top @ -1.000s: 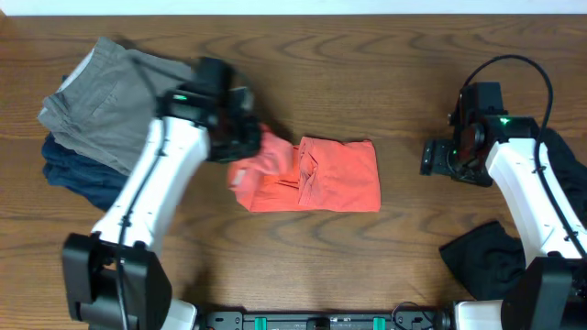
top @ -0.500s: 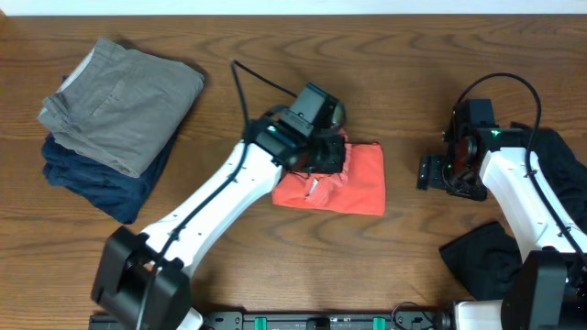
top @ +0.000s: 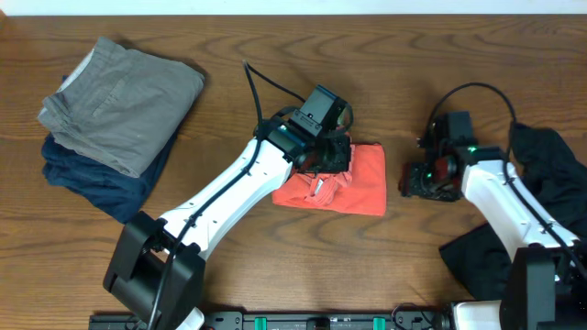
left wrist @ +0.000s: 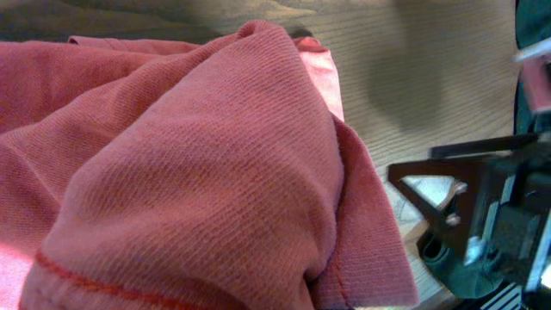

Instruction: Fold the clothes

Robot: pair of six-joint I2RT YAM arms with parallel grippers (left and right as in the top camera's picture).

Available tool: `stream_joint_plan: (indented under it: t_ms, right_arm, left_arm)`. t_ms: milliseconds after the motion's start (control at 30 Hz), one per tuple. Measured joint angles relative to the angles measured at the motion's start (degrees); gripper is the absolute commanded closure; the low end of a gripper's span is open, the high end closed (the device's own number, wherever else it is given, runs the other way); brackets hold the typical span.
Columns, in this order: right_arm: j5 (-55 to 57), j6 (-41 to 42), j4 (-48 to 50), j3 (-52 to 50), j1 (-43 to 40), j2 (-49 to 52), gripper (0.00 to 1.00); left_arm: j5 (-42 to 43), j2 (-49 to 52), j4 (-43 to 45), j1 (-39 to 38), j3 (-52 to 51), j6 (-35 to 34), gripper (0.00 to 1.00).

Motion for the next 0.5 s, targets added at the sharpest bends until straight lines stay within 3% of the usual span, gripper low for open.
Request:
stream_joint_plan:
  t_ms: [500]
  right_arm:
    - [-2.78,0.02,11.87,-6.47,6.32,0.0,0.37]
  left_arm:
    - [-0.04,-0.55,-9.62,8.24,5.27,0.44,0.94]
